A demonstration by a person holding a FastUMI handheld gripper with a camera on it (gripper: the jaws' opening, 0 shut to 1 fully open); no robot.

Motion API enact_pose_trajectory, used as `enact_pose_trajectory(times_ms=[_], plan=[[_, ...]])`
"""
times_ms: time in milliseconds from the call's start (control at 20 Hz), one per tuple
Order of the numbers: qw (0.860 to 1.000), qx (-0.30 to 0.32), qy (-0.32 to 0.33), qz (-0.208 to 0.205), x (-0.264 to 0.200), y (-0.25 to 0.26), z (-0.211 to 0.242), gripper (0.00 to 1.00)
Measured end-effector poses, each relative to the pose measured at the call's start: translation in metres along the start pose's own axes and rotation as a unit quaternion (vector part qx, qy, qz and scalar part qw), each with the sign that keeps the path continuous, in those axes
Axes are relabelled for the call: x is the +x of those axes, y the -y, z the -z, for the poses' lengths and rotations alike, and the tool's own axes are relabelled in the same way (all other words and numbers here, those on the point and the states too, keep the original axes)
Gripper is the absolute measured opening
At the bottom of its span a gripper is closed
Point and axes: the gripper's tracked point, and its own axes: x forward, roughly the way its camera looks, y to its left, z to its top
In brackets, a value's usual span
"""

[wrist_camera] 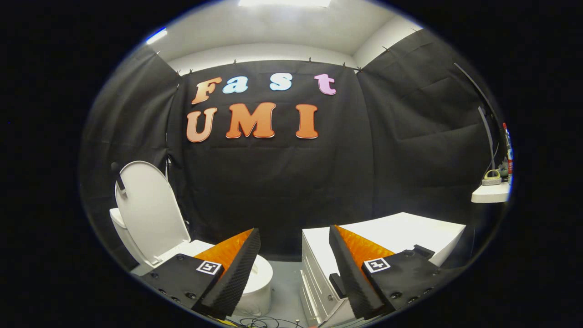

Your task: Open the toilet lid.

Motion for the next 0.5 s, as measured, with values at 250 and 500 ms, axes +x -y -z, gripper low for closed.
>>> enact_pose_trajectory(times_ms=[250, 500], plan=[[1.000, -0.020, 0.004, -0.011, -0.005, -0.009, -0.007, 0.98], [1.000, -0.013, 0.004, -0.006, -0.004, -0.003, -0.007, 0.98]])
